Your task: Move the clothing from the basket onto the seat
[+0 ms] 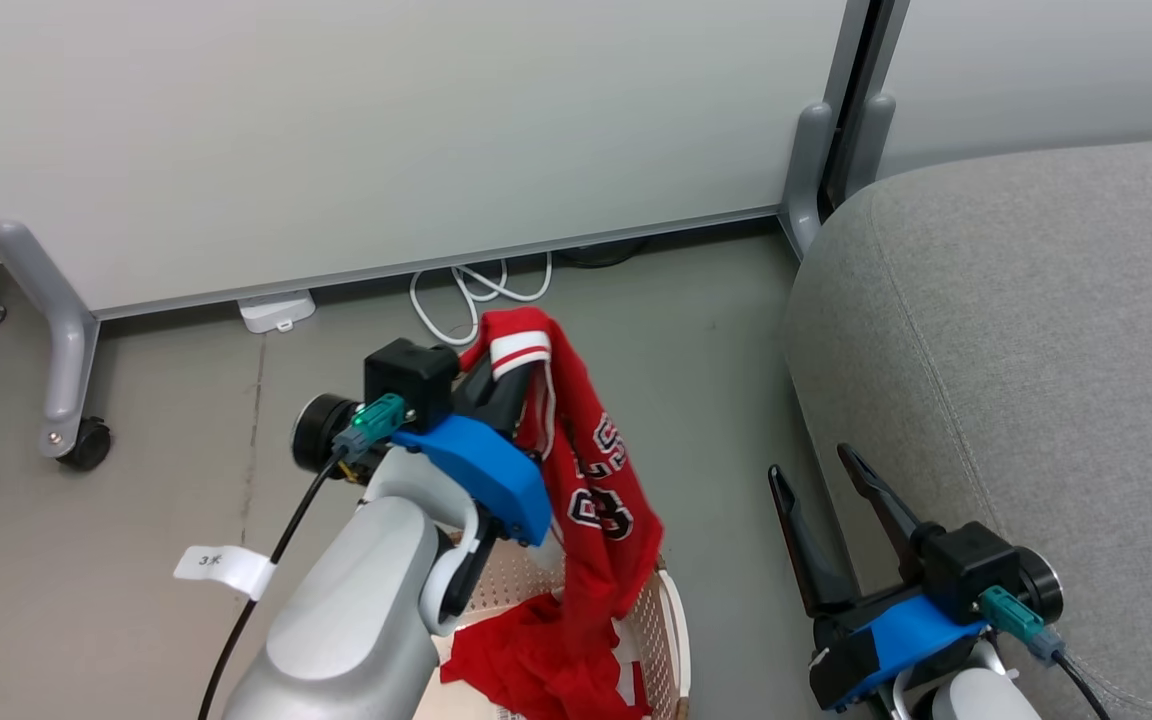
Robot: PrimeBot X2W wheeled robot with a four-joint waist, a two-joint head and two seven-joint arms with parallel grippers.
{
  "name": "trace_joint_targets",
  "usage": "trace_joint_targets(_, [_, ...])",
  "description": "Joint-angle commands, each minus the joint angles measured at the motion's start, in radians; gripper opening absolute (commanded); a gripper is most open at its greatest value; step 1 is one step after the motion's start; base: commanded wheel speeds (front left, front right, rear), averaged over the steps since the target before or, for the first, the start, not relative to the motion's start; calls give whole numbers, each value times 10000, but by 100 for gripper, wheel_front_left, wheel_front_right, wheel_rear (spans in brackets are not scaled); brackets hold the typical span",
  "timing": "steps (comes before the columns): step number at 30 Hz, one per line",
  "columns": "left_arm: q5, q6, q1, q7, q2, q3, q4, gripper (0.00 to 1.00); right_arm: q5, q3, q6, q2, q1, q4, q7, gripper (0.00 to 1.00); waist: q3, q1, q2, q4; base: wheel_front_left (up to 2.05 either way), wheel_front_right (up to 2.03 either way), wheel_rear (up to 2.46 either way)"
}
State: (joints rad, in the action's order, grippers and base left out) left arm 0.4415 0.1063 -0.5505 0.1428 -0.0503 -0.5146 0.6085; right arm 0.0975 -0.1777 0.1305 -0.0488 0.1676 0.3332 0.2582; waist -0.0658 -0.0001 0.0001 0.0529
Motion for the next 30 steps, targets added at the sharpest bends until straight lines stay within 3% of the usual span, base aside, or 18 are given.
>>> trace_joint_targets(1, [50, 9, -167, -102, -4, -125, -296, 0, -58, -18, 5, -28, -189, -23, -26, 100, 87, 1, -1, -20, 0, 0, 0])
trace_joint_targets(12, [355, -57, -893, -879, -8, -713, -1545, 0, -32, -115, 5, -28, -375, -207, -210, 100, 332, 1, -1, -36, 0, 0, 0])
trace_joint_targets(30, [759, -433, -1517, -1330, -8, -1364, -1926, 0, 436, -617, 5, -28, -289, -441, -339, 100, 403, 1, -1, 164, 0, 0, 0])
